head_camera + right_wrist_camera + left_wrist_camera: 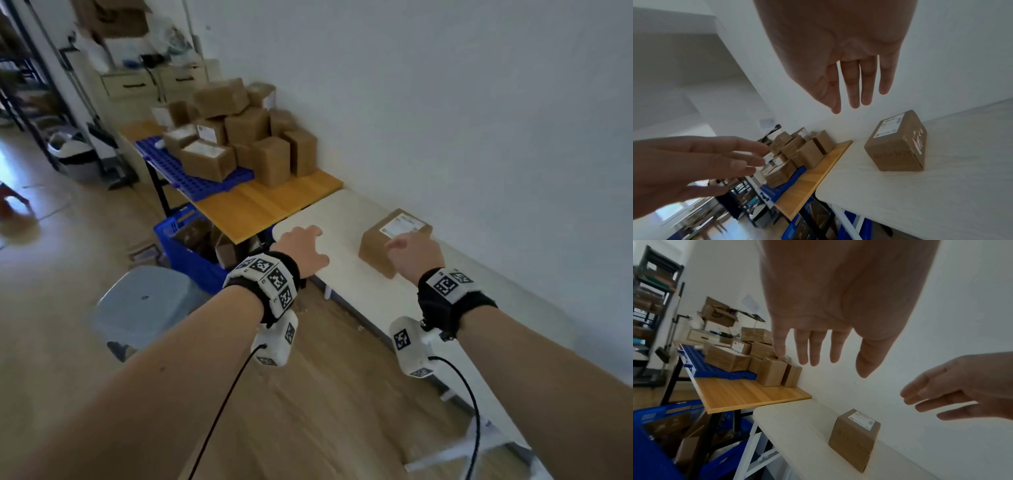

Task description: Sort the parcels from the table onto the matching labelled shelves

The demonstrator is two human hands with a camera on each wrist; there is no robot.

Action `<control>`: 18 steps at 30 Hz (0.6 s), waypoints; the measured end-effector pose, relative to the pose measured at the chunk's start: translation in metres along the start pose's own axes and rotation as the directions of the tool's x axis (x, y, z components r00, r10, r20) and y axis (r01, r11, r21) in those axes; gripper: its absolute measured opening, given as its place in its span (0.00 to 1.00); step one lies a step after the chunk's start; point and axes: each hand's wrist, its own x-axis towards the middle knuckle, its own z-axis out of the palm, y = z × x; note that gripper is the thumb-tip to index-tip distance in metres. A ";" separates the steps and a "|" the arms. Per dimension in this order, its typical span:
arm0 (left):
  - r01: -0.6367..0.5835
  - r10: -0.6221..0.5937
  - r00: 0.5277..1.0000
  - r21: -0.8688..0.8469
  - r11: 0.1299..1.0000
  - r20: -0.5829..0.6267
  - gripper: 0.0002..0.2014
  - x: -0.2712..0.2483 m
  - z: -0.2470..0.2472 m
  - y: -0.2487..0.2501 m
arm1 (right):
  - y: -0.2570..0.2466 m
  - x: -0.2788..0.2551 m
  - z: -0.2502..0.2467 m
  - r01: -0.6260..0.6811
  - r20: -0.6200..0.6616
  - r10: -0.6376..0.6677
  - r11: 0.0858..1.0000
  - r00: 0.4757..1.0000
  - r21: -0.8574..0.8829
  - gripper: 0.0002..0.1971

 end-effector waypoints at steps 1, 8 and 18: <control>-0.006 0.006 1.000 -0.030 1.000 0.013 0.31 0.013 -0.002 -0.004 | 0.000 0.007 0.001 -0.029 -0.006 0.029 1.000 1.000 -0.006 0.16; -0.021 0.048 0.991 -0.206 0.978 0.126 0.34 0.101 0.012 -0.005 | 0.028 0.054 0.005 -0.257 -0.045 0.261 0.963 0.964 0.077 0.14; -0.111 0.146 0.973 -0.190 0.975 0.180 0.31 0.248 0.017 0.060 | 0.092 0.161 -0.009 -0.392 -0.063 0.412 0.897 0.909 0.207 0.14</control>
